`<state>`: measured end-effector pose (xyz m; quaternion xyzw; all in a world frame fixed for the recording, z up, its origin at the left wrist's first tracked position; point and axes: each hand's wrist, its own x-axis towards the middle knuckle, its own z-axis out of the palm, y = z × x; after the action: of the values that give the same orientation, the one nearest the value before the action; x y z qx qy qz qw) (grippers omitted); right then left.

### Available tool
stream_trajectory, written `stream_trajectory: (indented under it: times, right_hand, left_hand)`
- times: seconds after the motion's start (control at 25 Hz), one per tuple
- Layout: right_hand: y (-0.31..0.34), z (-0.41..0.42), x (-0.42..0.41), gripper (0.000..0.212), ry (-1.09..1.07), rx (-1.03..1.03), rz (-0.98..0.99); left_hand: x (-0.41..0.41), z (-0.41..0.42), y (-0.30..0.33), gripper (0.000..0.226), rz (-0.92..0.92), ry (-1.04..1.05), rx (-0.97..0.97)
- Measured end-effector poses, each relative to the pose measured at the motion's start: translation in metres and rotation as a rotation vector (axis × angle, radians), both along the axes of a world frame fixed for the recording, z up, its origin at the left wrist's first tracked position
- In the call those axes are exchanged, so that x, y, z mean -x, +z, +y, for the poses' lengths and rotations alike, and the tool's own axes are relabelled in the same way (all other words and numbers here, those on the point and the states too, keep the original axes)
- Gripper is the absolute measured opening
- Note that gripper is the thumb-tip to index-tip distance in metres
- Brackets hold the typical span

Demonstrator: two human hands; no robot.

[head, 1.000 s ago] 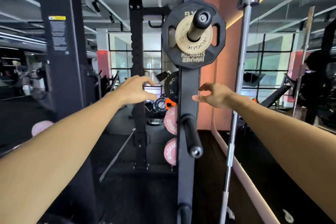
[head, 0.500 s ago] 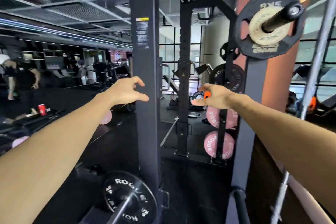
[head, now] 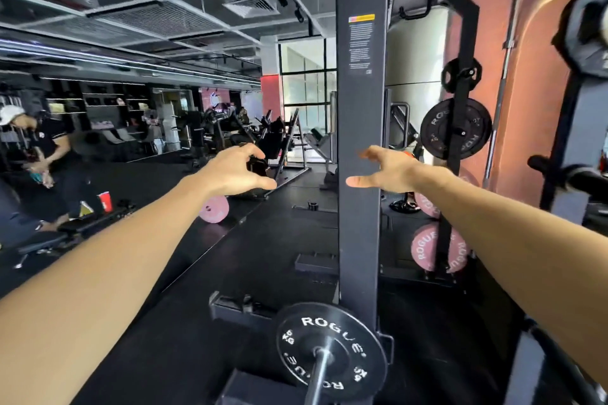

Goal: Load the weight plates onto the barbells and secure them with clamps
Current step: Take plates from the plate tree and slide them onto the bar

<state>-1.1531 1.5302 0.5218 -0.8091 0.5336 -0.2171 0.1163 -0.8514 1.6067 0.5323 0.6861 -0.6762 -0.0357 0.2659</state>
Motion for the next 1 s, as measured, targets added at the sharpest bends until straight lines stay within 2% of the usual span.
stream_trajectory:
  times: [0.12,0.32,0.44,0.6,0.8,1.0]
  right_hand:
    - [-0.012,-0.015,-0.021,0.097,-0.038,-0.022,0.010]
    - [-0.042,-0.064,-0.035,0.119,-0.082,-0.036,0.006]
    - [-0.058,-0.107,-0.034,0.112,-0.110,-0.044,-0.043]
    - [-0.089,-0.156,-0.028,0.099,-0.199,-0.053,-0.005]
    - [-0.149,-0.177,-0.026,0.106,-0.274,-0.102,0.056]
    - [-0.229,-0.165,-0.025,0.110,-0.324,-0.157,0.039]
  left_hand:
    - [-0.021,-0.029,-0.011,0.076,0.002,-0.030,-0.021]
    - [-0.035,-0.086,-0.032,0.084,0.009,-0.098,-0.056]
    - [-0.035,-0.131,-0.045,0.088,-0.003,-0.137,-0.077]
    - [-0.031,-0.191,-0.075,0.093,0.021,-0.178,-0.102]
    - [-0.040,-0.237,-0.129,0.102,0.039,-0.186,-0.179]
    - [-0.046,-0.244,-0.214,0.107,0.079,-0.204,-0.248]
